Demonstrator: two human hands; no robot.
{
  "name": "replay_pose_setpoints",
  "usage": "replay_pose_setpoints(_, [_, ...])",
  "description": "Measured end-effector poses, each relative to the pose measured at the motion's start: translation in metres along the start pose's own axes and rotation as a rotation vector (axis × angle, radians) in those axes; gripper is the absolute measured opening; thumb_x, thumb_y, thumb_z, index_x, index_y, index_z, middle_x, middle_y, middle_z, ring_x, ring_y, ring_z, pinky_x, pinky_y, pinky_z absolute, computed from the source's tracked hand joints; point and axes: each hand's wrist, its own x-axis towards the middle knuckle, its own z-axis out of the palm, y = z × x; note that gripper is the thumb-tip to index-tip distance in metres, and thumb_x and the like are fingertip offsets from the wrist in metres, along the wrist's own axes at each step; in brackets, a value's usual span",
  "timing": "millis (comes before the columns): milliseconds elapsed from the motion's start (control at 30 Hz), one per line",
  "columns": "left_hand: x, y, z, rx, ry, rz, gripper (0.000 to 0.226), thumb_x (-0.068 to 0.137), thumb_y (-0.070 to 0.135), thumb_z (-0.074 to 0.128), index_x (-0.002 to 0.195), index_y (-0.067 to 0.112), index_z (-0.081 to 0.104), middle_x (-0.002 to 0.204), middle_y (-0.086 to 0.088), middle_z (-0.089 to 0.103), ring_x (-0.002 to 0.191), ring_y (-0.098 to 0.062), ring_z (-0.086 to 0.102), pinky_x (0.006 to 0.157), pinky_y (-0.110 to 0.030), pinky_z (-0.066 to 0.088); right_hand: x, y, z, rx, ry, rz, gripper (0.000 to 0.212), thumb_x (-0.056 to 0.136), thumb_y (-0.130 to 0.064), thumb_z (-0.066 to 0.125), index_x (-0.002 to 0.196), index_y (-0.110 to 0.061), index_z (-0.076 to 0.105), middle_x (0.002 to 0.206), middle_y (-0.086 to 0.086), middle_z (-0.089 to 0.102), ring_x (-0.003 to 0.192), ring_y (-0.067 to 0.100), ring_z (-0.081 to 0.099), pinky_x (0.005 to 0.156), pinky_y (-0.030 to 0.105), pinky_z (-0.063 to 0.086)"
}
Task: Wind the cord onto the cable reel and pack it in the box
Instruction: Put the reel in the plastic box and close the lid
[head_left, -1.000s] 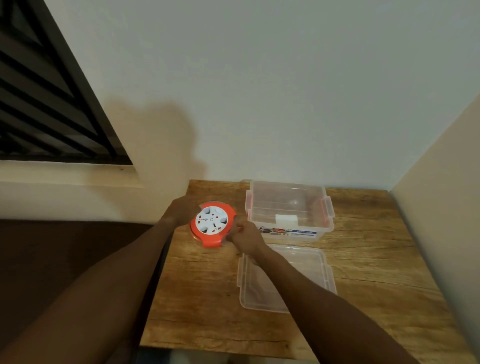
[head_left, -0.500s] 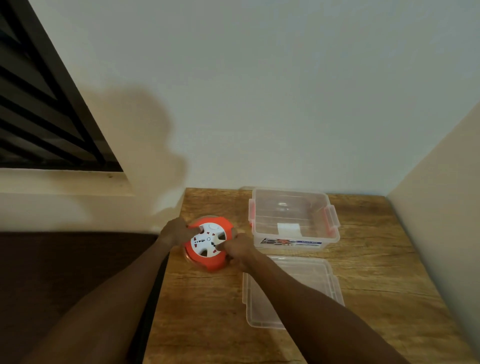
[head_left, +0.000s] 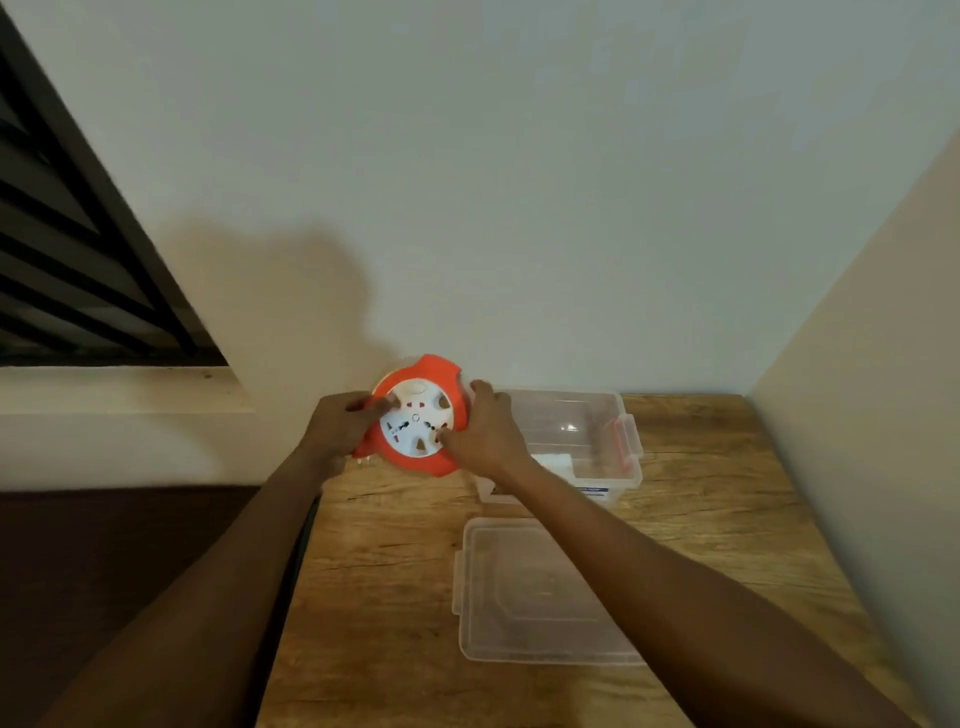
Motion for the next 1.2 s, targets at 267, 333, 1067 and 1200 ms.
replay_pose_setpoints(267, [-0.001,0.056,0.12,0.163,-0.088,0.184,0.041,0.083,0.034,0.083,0.111,0.004,0.075,0.103,-0.012,0.078,0.075,-0.025,0.071,0.064,-0.034,0.059,-0.009,0.066,-0.118,0.038,0.212,0.139,0.053,0.083,-0.018,0.07,0.13,-0.013,0.046,0.113,0.006,0.064,0.096,0.021,0.062,0.079,0.037,0.056])
replay_pose_setpoints(333, [-0.005,0.055,0.146,0.237,-0.141,0.204,0.052,0.086,0.035,0.08,0.125,0.004,0.067,0.117,-0.007,0.073,0.089,-0.026,0.071,0.061,-0.03,0.057,-0.014,0.088,-0.131,-0.017,0.195,0.175,0.047,0.081,-0.019,0.071,0.122,-0.013,0.05,0.107,0.005,0.065,0.089,0.018,0.062,0.068,0.032,0.054])
replay_pose_setpoints(1067, [-0.016,-0.008,0.206,0.642,-0.197,0.152,0.023,0.098,0.031,0.065,0.11,0.012,0.062,0.108,-0.008,0.073,0.091,-0.022,0.07,0.076,-0.032,0.063,0.001,0.178,-0.102,-0.516,0.051,0.34,0.041,0.087,-0.053,0.059,0.118,-0.028,0.065,0.157,0.012,0.019,0.144,0.039,0.006,0.112,0.06,0.018])
replay_pose_setpoints(1200, [-0.015,-0.007,0.207,0.623,-0.182,0.143,0.02,0.098,0.031,0.065,0.108,0.014,0.059,0.109,-0.008,0.072,0.091,-0.021,0.07,0.075,-0.031,0.062,0.003,0.177,-0.099,-0.498,0.059,0.356,0.036,0.089,-0.048,0.06,0.119,-0.028,0.064,0.156,0.012,0.02,0.144,0.038,0.008,0.112,0.059,0.02])
